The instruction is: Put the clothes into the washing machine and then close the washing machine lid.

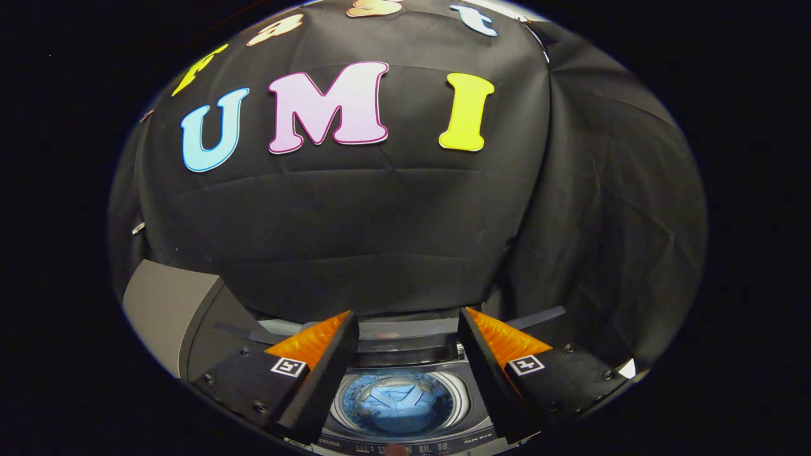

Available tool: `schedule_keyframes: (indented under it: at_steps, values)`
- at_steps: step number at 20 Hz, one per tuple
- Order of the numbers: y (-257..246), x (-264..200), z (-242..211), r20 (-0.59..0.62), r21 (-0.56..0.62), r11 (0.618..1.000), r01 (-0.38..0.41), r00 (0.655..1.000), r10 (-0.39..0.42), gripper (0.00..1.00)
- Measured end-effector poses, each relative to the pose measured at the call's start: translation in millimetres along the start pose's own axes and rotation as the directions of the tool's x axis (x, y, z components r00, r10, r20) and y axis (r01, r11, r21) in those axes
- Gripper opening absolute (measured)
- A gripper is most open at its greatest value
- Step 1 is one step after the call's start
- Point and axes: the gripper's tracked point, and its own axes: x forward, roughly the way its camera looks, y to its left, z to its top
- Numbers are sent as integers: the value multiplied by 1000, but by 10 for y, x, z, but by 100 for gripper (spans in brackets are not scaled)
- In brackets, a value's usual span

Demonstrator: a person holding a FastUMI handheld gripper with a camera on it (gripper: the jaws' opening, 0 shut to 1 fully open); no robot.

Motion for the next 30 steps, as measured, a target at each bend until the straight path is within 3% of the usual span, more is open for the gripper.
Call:
schedule_keyframes:
  at_steps: [24,30]
  values:
    - [1,0,2,41,15,1000,5,999,-6,99]
    - [-33,-164,-397,-108,-27,1000,-13,994,10,99]
